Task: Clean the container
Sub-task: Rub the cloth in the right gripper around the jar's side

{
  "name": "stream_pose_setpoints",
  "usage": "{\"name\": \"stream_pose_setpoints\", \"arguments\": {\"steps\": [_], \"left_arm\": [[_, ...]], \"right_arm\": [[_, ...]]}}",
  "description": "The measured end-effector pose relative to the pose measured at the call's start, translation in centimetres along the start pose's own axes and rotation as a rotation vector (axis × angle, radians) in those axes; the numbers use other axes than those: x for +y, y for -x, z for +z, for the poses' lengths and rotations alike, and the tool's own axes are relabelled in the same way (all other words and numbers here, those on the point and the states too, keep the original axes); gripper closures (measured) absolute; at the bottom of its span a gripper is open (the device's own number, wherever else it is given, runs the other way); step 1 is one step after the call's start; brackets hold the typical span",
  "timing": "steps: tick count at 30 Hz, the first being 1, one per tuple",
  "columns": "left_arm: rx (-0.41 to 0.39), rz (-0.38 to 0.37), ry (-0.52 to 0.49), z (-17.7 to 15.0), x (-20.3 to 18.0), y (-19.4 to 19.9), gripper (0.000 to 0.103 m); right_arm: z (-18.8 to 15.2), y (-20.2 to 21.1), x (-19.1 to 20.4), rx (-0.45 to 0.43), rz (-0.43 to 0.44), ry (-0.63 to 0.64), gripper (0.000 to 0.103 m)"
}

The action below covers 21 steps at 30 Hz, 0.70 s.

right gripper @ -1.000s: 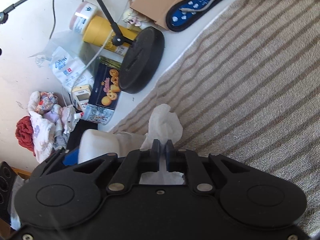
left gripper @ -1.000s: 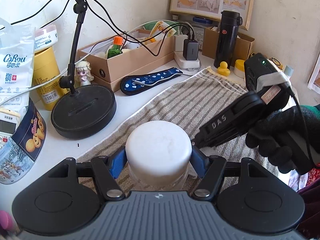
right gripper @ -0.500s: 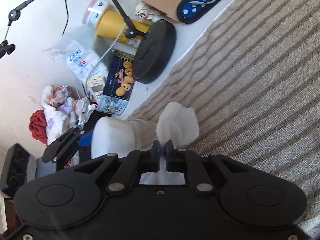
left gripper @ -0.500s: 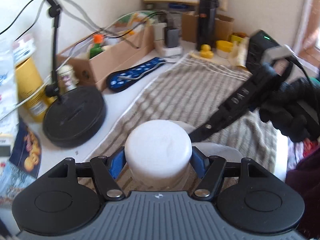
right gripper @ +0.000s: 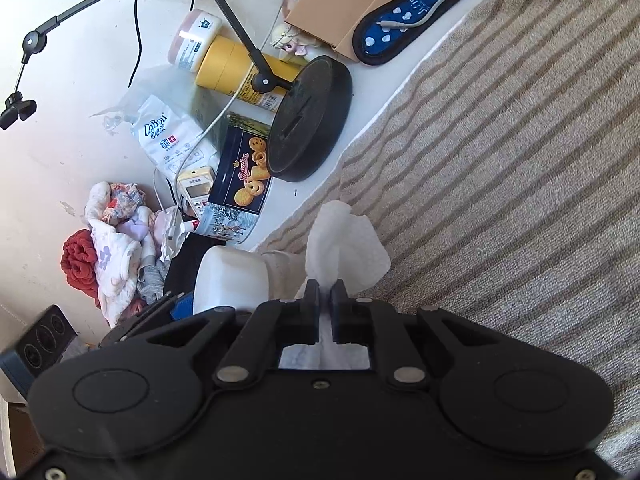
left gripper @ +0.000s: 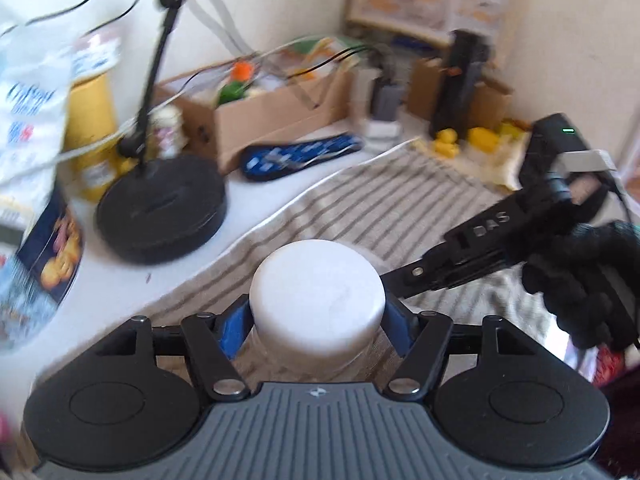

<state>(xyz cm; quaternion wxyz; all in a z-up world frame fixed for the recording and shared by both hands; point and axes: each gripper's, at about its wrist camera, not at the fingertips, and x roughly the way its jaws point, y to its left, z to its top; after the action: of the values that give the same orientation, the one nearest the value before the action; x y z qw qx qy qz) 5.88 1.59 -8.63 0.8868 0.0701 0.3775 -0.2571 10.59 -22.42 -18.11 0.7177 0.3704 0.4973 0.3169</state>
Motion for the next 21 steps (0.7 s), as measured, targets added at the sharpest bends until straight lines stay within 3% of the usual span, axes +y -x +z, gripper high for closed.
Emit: {"name": "stream_pose_setpoints", "arguments": {"steps": [2, 4, 11, 15, 21], "left_arm": [[0.006, -0.054, -0.099, -0.2, 0.1, -0.2, 0.035], [0.056, -0.047, -0.154, -0.3, 0.0, -0.8, 0.036], [0.045, 0.058, 0.003, 0.1, -1.1, -0.4, 0.033], [0.061, 0.153, 0.015, -0.1, -2.2, -0.8, 0.035], [0.057, 0.151, 0.03, -0.3, -1.9, -0.5, 0.037]], "right_arm": [[0.1, 0.1, 0.0, -0.002, 0.006, 0.0, 0.098], [0.2, 0.2, -0.1, -0.001, 0.006, 0.0, 0.098], [0.2, 0.8, 0.2, -0.006, 0.01, 0.02, 0.098], [0.4, 1.3, 1.2, -0.014, 0.028, 0.054, 0.098], [0.7, 1.4, 3.4, -0.009, 0.069, 0.129, 0.098]]}}
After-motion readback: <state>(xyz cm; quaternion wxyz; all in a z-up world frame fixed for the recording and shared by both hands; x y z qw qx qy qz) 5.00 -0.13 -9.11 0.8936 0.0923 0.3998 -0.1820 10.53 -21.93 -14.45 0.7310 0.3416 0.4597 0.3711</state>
